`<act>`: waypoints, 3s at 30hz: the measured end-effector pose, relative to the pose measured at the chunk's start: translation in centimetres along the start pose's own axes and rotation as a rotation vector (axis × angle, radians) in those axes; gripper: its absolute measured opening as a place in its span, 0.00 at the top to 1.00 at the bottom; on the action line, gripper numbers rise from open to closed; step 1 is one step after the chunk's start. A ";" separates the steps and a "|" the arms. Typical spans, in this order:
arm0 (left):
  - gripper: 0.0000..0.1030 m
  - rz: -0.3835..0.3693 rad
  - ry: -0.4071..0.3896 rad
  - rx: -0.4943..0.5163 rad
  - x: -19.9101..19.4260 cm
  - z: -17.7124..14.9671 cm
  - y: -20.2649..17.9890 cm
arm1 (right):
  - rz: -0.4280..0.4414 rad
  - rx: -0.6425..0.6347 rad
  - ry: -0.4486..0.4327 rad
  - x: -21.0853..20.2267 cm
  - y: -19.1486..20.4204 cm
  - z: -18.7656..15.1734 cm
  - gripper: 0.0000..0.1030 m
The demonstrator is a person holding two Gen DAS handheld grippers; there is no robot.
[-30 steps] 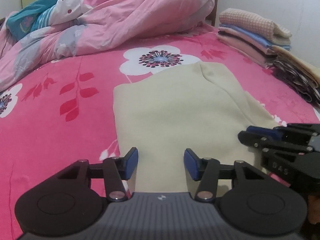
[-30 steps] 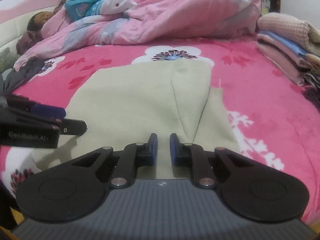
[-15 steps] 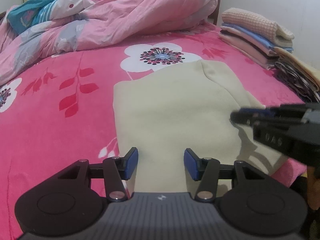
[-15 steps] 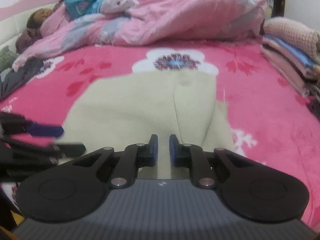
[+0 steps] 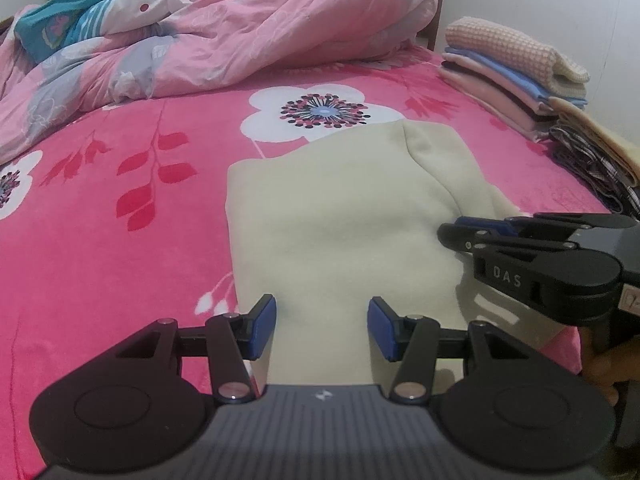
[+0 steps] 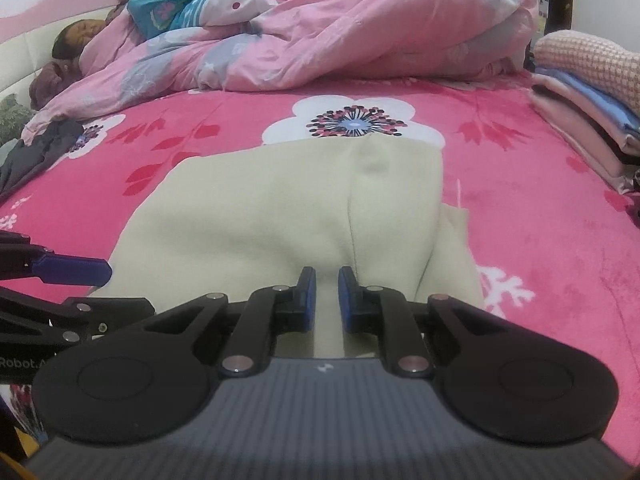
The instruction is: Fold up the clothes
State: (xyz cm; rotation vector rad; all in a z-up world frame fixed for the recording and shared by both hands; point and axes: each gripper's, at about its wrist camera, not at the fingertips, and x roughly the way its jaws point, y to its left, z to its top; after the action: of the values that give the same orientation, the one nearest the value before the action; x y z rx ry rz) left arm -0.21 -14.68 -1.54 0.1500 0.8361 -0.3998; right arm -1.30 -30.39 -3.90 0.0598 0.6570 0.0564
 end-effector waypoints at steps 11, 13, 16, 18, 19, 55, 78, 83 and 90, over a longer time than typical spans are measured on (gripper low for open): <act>0.49 0.010 0.007 -0.002 0.2 0.2 -0.2 | 0.028 0.013 0.002 0.2 -0.5 0.0 0.89; 0.49 0.011 0.009 -0.002 0.2 0.2 -0.2 | 0.030 0.013 0.001 0.2 -0.6 0.0 0.89; 0.49 0.016 0.009 0.002 0.2 0.2 -0.3 | 0.033 0.012 -0.001 0.2 -0.6 -0.1 0.89; 0.49 0.018 0.010 0.003 0.2 0.2 -0.4 | 0.035 0.013 -0.003 0.1 -0.6 -0.2 0.89; 0.49 0.019 0.010 0.004 0.3 0.2 -0.4 | 0.036 0.013 -0.003 0.1 -0.6 -0.2 0.89; 0.47 0.001 0.006 -0.003 0.6 0.3 -0.1 | -0.020 0.005 0.024 7.6 -1.4 5.2 0.82; 0.31 -0.110 -0.048 -0.033 -0.3 0.0 1.3 | 0.054 0.099 0.022 6.2 -3.0 5.1 0.81; 0.18 -0.121 -0.092 -0.056 -0.8 -0.2 3.3 | 0.106 0.230 -0.030 2.2 -6.2 4.4 0.61; 0.14 -0.222 -0.015 -0.132 0.7 -1.3 6.1 | 0.115 0.418 -0.055 -2.7 -11.8 0.5 0.43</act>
State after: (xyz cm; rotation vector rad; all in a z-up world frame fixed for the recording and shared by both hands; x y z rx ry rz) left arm 1.77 -8.92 -3.04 -0.0693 0.8645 -0.5514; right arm -2.76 -42.35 -2.75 0.5005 0.6016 0.0274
